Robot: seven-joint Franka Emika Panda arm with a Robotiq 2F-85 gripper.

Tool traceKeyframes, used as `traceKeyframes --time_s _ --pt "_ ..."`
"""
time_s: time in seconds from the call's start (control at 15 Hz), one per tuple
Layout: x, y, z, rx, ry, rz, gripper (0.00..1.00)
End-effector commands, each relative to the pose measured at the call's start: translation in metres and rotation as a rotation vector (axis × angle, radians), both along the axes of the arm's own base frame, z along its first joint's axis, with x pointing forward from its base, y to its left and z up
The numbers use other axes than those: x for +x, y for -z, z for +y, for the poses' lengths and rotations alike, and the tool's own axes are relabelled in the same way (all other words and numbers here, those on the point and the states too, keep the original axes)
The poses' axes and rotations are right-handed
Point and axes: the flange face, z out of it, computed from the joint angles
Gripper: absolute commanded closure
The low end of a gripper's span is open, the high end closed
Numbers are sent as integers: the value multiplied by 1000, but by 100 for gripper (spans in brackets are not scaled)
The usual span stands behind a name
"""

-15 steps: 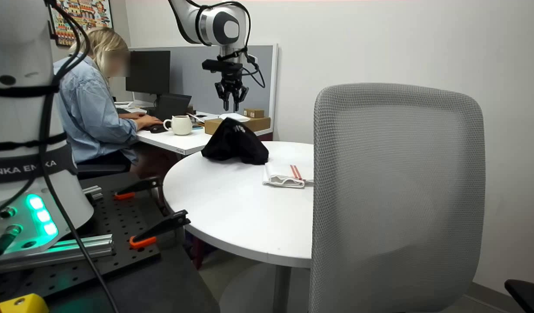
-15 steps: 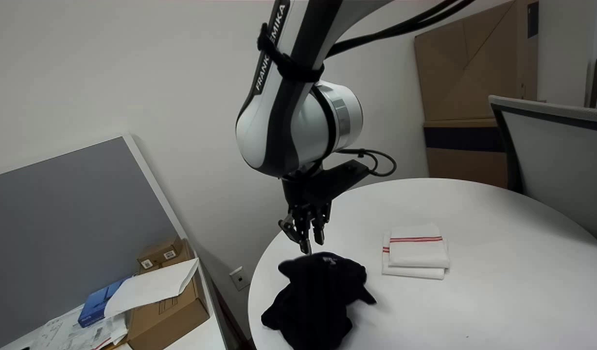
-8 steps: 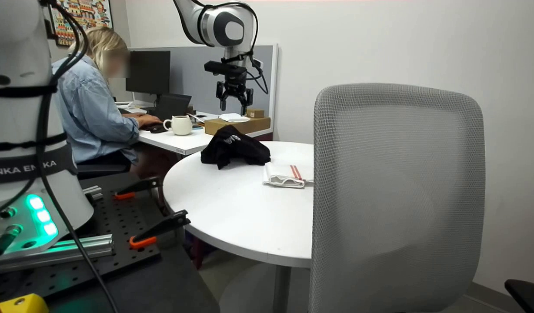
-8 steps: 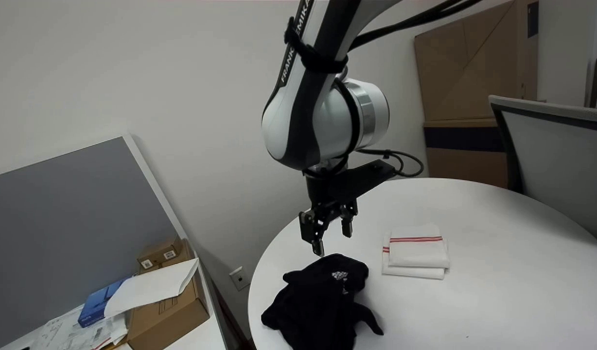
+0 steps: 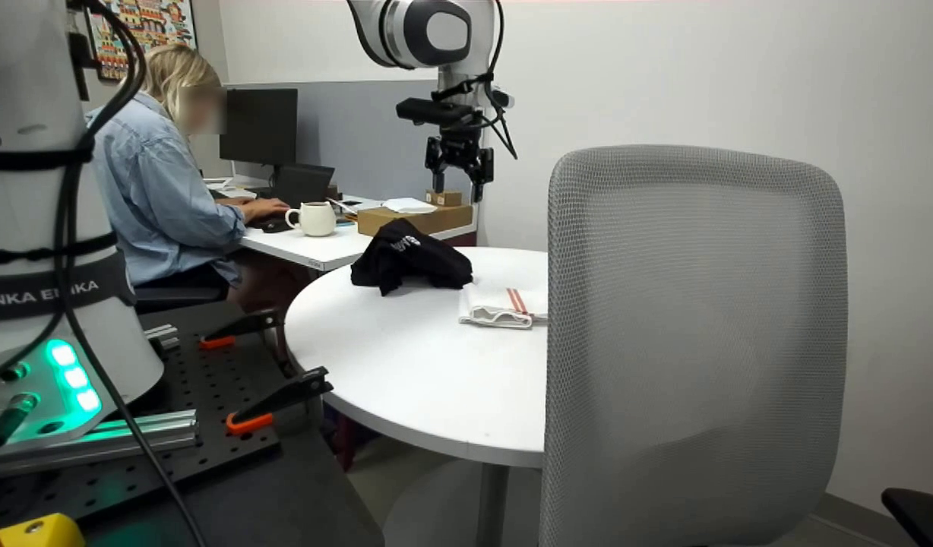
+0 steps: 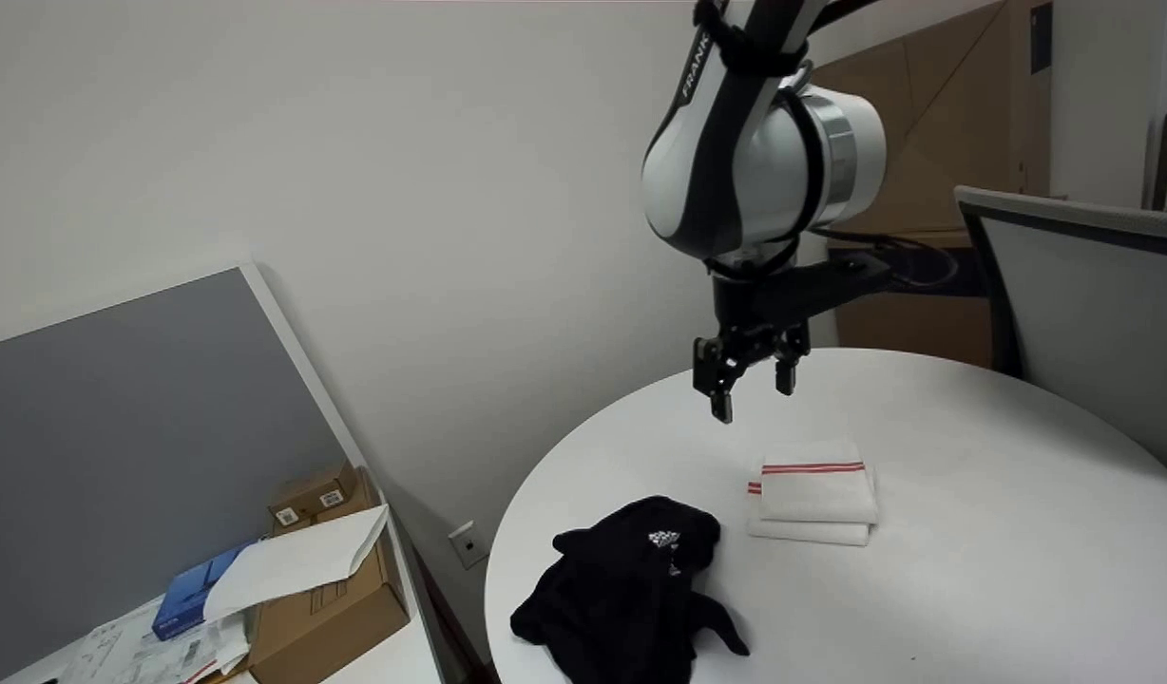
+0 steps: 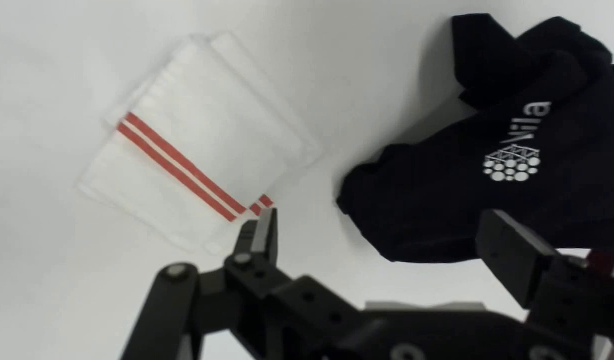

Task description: Remove the black t-shirt from the backrest of the grey chair and put it on the table

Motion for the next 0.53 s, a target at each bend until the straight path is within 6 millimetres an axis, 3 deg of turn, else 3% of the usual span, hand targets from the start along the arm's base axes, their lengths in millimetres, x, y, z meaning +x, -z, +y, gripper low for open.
traceKeyframes --time_s 0.0,0.07,0.13,0.27,0.47 --pt "-6 19 -54 -5 89 -6 0" --pt "-8 21 -67 -8 113 8 0" --pt "-4 16 -51 -11 92 15 0" --pt "-6 22 -70 -14 122 27 0" --pt "-6 23 -69 -14 120 28 0"
